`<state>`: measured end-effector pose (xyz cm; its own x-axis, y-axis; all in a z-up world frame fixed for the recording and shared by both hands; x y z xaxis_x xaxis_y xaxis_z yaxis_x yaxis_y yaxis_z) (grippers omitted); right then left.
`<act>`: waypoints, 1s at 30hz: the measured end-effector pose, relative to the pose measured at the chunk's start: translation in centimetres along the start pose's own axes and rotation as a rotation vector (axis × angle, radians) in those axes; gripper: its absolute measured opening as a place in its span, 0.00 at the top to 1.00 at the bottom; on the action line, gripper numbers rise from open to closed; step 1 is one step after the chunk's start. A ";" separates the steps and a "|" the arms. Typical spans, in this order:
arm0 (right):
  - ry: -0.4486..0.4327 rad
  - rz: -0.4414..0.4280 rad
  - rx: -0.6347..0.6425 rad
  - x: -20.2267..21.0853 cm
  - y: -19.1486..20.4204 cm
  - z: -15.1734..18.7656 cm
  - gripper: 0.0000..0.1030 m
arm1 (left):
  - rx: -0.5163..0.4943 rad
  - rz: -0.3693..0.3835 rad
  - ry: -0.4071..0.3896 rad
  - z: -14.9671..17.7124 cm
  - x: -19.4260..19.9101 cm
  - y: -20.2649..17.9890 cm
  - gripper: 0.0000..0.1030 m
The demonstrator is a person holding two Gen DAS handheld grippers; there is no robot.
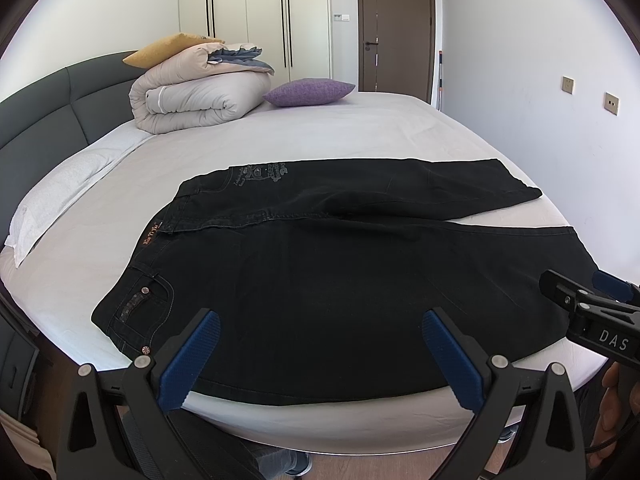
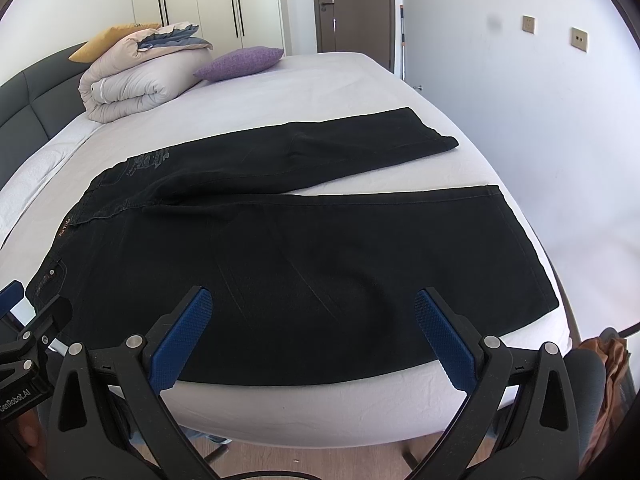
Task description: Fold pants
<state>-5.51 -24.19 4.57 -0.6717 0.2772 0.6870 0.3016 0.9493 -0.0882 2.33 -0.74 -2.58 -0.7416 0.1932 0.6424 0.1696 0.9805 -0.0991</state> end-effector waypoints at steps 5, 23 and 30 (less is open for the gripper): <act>0.000 0.000 0.000 0.0 0.0 0.0 0.00 | 0.000 0.002 0.000 0.1 0.0 -0.1 0.00; 0.004 -0.001 0.003 -0.3 0.3 0.3 0.00 | 0.004 0.002 0.005 1.8 -0.6 -0.5 0.00; 0.005 -0.001 0.003 -0.3 0.3 0.3 0.00 | -0.006 -0.012 0.009 2.2 -0.4 -0.6 0.00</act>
Point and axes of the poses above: each gripper's, at about its wrist camera, not at the fingertips, and x roughly against the way its jaws point, y to its left, z to its underside, the point moved 3 cm from there along -x, roughly the way its jaws point, and after that the axes turned 11 degrees about z, right-handed, at the moved point
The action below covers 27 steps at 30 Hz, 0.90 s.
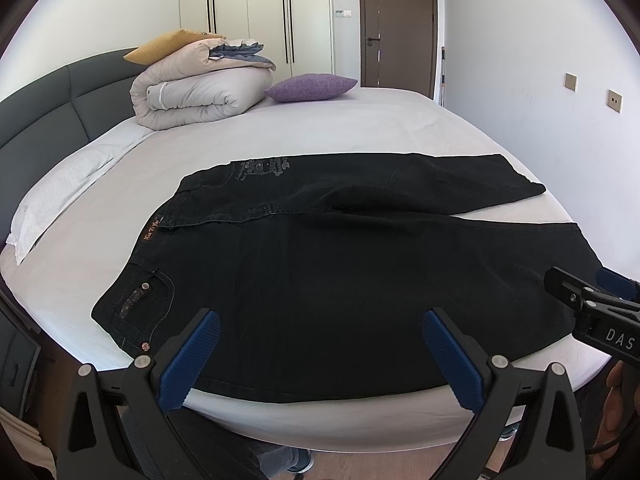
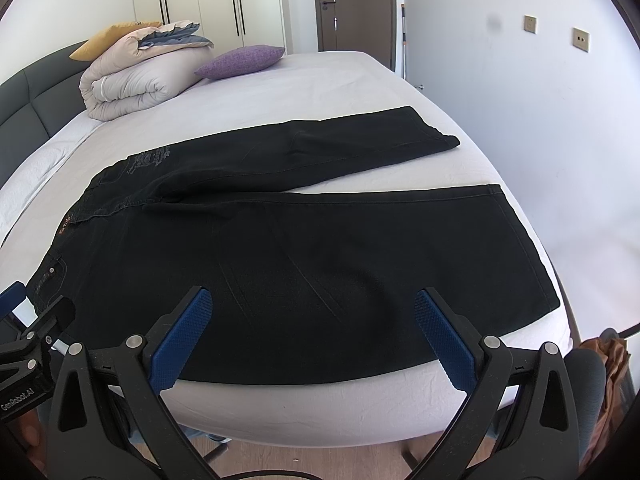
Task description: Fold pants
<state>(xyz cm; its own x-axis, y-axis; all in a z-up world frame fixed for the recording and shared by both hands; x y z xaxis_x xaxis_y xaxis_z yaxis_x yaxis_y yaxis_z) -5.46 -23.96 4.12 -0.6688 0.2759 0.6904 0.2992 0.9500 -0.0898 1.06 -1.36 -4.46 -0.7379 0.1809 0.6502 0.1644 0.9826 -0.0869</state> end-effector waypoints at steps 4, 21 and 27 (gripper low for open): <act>0.000 -0.001 0.001 -0.1 0.1 0.0 0.00 | -0.039 -0.032 -0.015 0.2 0.4 -0.6 0.00; -0.034 -0.232 0.039 -5.0 0.1 -3.2 0.00 | -0.008 -0.016 0.098 0.0 -4.8 9.0 0.00; -0.086 -0.250 0.103 -8.7 -0.4 -8.3 0.00 | -0.057 -0.139 0.089 -5.9 -7.7 14.8 0.00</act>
Point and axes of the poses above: each gripper's, at about its wrist camera, not at the fingertips, and x roughly against the way its jaws point, y to its left, z to its underside, the point moved 3 cm from there along -x, roughly the way its jaws point, and after that the axes turned 11 degrees about z, right-handed, at the moved point
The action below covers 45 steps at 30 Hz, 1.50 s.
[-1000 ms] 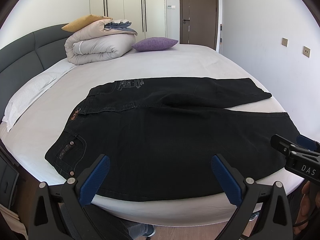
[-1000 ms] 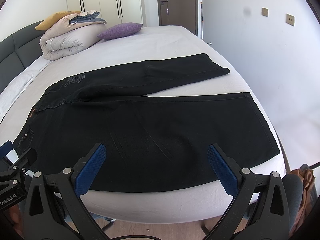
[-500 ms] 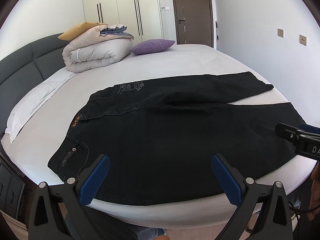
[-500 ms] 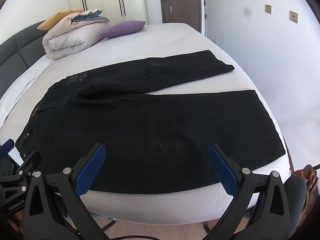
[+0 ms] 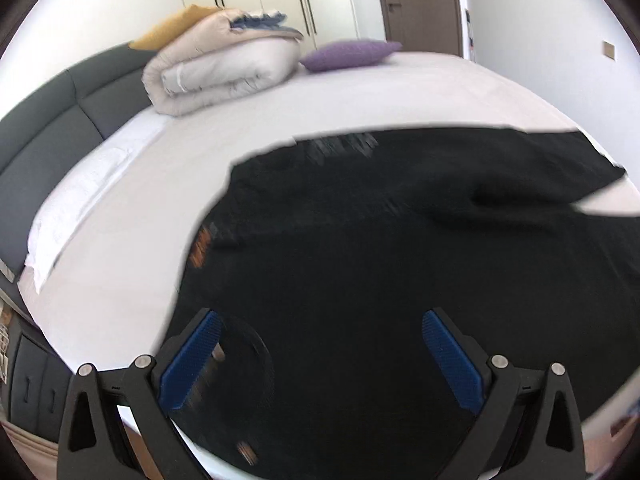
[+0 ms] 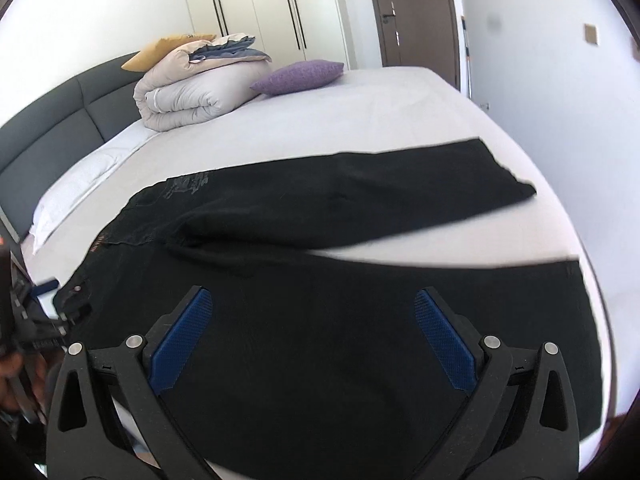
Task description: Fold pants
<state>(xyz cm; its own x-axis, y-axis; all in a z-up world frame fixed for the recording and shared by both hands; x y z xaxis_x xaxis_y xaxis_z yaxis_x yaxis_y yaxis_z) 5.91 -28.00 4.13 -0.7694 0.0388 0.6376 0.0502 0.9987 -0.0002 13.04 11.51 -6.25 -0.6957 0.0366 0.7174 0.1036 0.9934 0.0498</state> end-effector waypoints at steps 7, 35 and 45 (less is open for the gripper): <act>0.022 -0.077 0.142 -4.3 -0.6 -4.0 0.03 | -0.208 0.123 0.004 -12.6 -8.6 5.4 0.08; 0.112 -0.361 0.415 -12.6 3.8 -8.4 0.39 | -0.470 0.339 0.430 -15.1 -24.7 5.8 0.90; -0.034 -0.362 0.641 -17.0 16.1 -17.8 0.40 | -0.480 0.252 0.161 -11.1 -14.6 4.5 0.92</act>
Point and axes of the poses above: each gripper's, at about its wrist camera, not at the fingertips, and x roughly against the way its jaws point, y to its left, z to its underside, the point moved 3 cm from there along -x, roughly the way its jaws point, and after that the axes turned 11 degrees about z, right-handed, at the moved point
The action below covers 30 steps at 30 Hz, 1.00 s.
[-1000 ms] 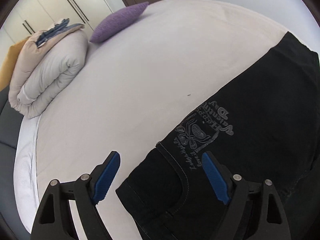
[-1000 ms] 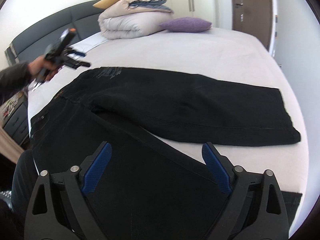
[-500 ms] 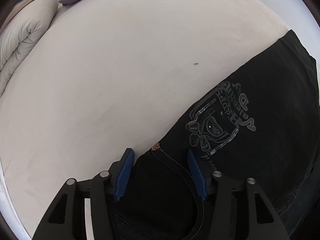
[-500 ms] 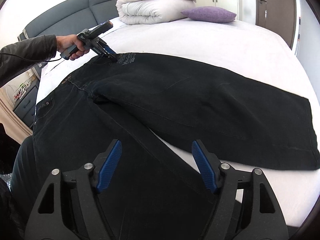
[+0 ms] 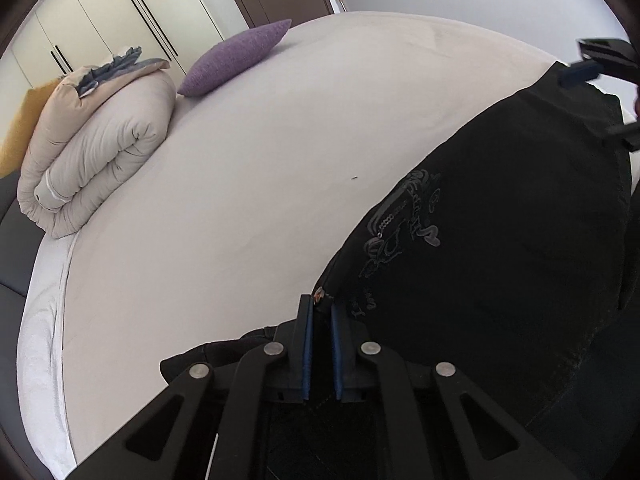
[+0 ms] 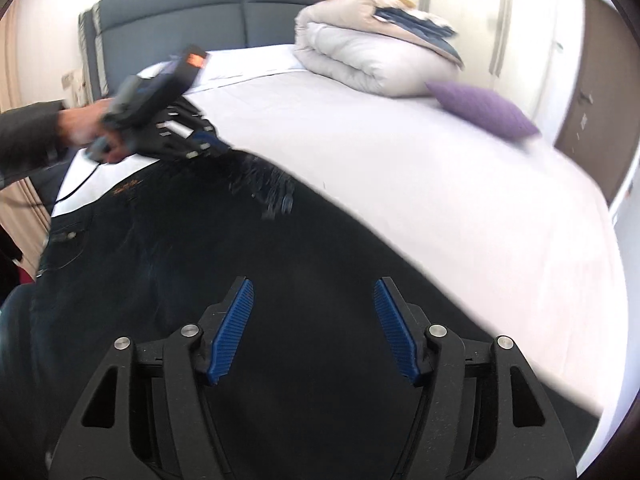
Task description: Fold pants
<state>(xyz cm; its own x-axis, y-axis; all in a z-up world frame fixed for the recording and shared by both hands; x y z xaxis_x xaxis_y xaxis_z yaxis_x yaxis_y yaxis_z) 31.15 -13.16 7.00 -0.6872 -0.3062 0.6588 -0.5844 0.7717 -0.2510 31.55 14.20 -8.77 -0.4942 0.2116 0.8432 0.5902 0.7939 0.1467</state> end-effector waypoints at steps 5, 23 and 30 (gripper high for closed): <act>0.021 -0.002 0.102 -4.8 3.1 -4.3 0.46 | -0.014 0.012 -0.021 0.2 1.3 -0.9 0.92; 0.114 0.031 0.391 -9.9 9.8 -6.7 0.94 | -0.022 0.015 -0.059 0.9 2.8 -0.3 0.92; -0.015 0.323 1.146 -8.2 19.3 -2.0 0.96 | -0.124 -0.046 -0.050 3.1 4.2 -3.4 0.92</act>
<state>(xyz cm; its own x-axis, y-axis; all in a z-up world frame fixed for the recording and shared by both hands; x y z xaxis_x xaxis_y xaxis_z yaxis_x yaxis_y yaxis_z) 26.42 5.39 -1.81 -0.8741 -0.2015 0.4421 -0.4232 -0.1312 -0.8965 25.47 14.14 -7.37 -0.5516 0.2075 0.8079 0.6393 0.7273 0.2497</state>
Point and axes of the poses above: each gripper's, at about its wrist camera, not at the fingertips, and x roughly against the way its jaws point, y to its left, z to its underside, the point moved 3 cm from there along -x, roughly the way its jaws point, and after that the axes turned 11 degrees about z, right-handed, at the moved point
